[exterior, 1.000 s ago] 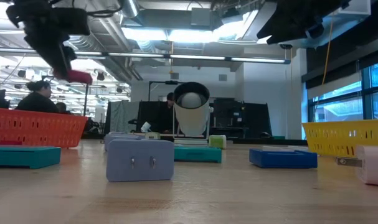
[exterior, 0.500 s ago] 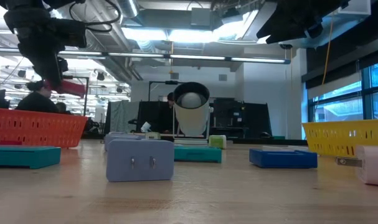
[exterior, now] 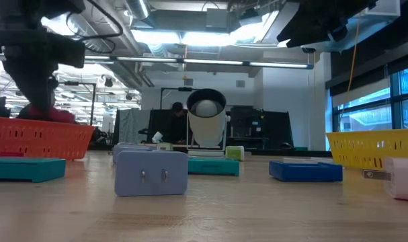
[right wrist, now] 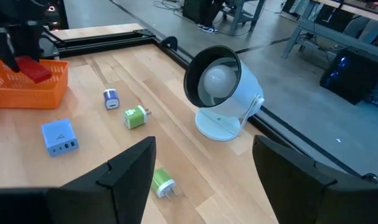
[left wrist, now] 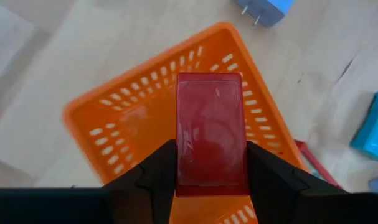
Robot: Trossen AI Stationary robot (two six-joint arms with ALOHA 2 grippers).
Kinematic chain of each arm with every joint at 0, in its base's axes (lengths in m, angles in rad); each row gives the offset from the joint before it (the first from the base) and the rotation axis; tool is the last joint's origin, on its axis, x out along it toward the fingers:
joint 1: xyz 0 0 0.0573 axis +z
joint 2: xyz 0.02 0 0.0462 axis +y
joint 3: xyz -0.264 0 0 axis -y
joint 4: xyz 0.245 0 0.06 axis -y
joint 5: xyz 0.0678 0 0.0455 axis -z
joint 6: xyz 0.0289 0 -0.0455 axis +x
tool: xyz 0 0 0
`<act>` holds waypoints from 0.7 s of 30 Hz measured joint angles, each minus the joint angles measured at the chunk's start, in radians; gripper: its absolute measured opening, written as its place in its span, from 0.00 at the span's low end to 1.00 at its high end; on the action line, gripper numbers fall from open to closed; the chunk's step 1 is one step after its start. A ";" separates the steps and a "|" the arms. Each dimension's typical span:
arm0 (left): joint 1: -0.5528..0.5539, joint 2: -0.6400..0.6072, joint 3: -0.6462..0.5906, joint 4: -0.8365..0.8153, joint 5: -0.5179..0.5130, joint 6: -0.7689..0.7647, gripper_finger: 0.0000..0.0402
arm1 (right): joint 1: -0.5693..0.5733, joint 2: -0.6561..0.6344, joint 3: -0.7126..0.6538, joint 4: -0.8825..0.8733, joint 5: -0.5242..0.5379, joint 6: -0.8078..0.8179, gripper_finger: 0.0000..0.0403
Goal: Pick & Place Office items
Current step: Put the right red digital clock into the orange basket
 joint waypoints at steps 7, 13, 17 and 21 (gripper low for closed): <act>-0.021 0.005 -0.021 0.032 0.002 -0.021 0.40 | 0.000 0.000 0.000 0.000 -0.004 0.007 0.66; -0.021 0.011 -0.021 0.031 -0.018 -0.050 0.39 | 0.000 0.000 0.000 0.000 -0.037 0.016 0.66; -0.021 0.021 -0.021 0.030 -0.016 -0.084 0.39 | 0.000 0.000 0.000 0.000 -0.037 0.015 0.66; -0.021 0.050 -0.021 0.029 -0.012 -0.109 0.40 | 0.000 0.000 0.000 0.000 -0.037 0.011 0.66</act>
